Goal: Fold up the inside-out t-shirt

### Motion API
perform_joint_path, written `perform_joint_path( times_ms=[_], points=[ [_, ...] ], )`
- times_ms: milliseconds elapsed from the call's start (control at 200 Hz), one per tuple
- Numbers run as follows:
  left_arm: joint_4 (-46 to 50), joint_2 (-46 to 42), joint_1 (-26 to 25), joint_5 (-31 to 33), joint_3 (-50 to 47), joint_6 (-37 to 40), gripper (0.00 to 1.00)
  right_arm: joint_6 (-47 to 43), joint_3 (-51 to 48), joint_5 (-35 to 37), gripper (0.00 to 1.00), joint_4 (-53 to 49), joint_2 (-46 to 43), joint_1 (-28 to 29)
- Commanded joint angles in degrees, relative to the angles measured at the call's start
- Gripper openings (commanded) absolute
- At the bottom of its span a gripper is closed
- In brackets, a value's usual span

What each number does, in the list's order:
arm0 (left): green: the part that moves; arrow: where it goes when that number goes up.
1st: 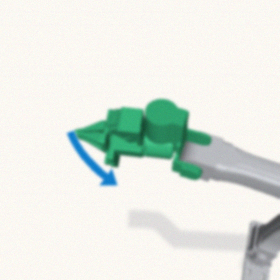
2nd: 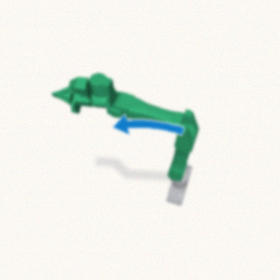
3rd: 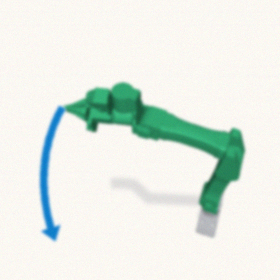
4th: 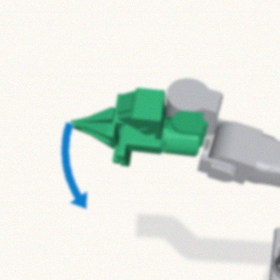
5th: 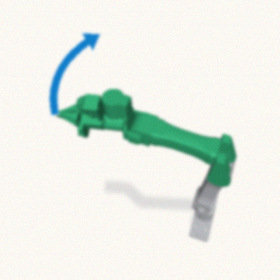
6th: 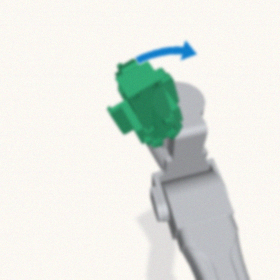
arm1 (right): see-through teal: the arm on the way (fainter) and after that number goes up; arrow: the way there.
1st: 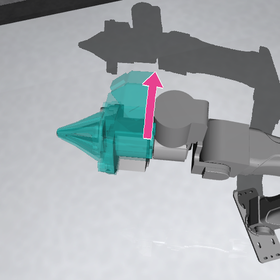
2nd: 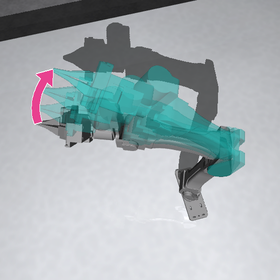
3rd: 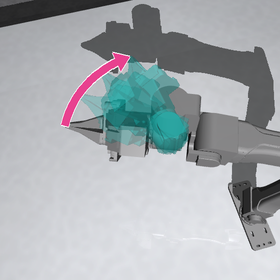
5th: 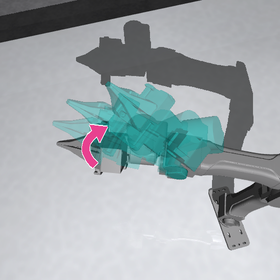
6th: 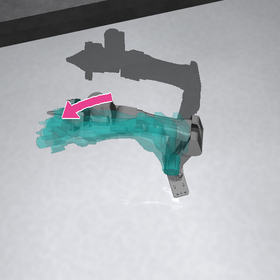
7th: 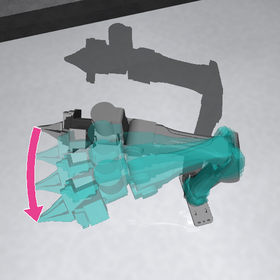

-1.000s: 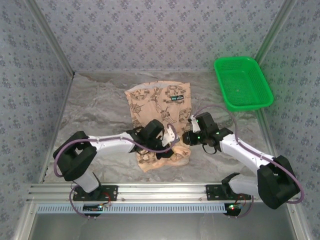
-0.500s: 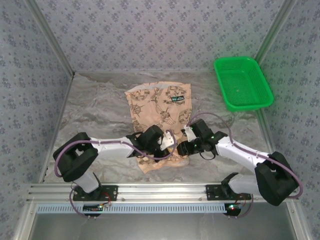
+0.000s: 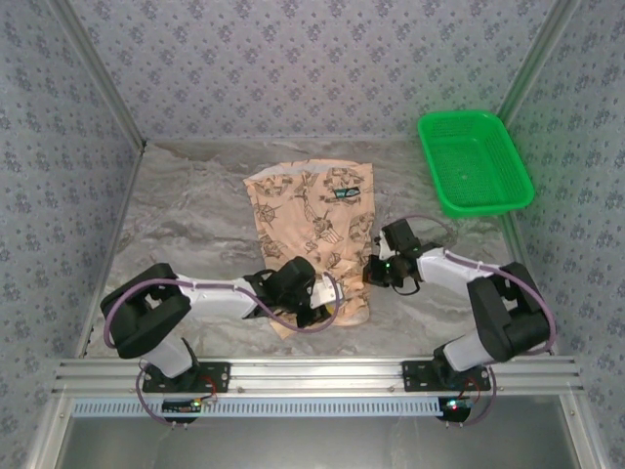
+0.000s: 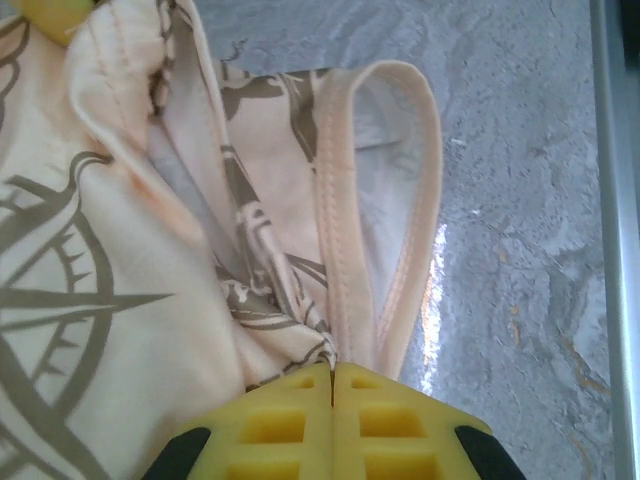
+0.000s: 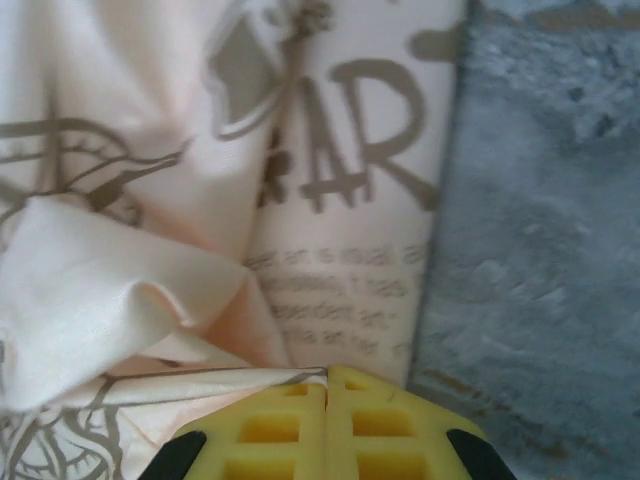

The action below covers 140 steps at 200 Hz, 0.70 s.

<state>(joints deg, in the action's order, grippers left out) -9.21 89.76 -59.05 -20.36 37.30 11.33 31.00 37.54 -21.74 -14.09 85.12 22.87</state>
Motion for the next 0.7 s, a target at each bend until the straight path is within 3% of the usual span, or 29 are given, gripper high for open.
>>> perform_joint_path(
  times_ms=[0, 65, 130, 230, 460, 695],
  points=[
    [-0.2, -1.2, -0.6, -2.2, 0.1, 3.5, 0.04, 1.7, 0.5, -2.7, 0.13, 0.6, 0.8, 0.0],
    [-0.2, -2.0, -0.8, -2.4, 0.0, 2.9, 0.1, 1.1, -0.1, -3.2, 0.25, 1.4, -0.7, 0.3],
    [0.1, -2.8, -0.9, -3.4, 0.3, 1.8, 0.25, -0.5, -0.8, -2.9, 0.34, 1.3, -3.8, 0.8],
    [2.0, -4.1, -0.8, -4.1, 2.3, -0.3, 0.35, -3.0, -1.5, 0.0, 0.38, -2.1, -9.6, 1.3],
    [0.0, -3.7, 4.9, -8.7, 4.6, -8.6, 0.37, -6.3, -4.1, 8.4, 0.38, -8.4, -20.2, 7.5],
    [0.3, 2.9, 8.7, -11.9, 8.5, -8.6, 0.36, -1.2, -6.4, 10.3, 0.43, -4.3, -19.3, 12.2]
  ],
)
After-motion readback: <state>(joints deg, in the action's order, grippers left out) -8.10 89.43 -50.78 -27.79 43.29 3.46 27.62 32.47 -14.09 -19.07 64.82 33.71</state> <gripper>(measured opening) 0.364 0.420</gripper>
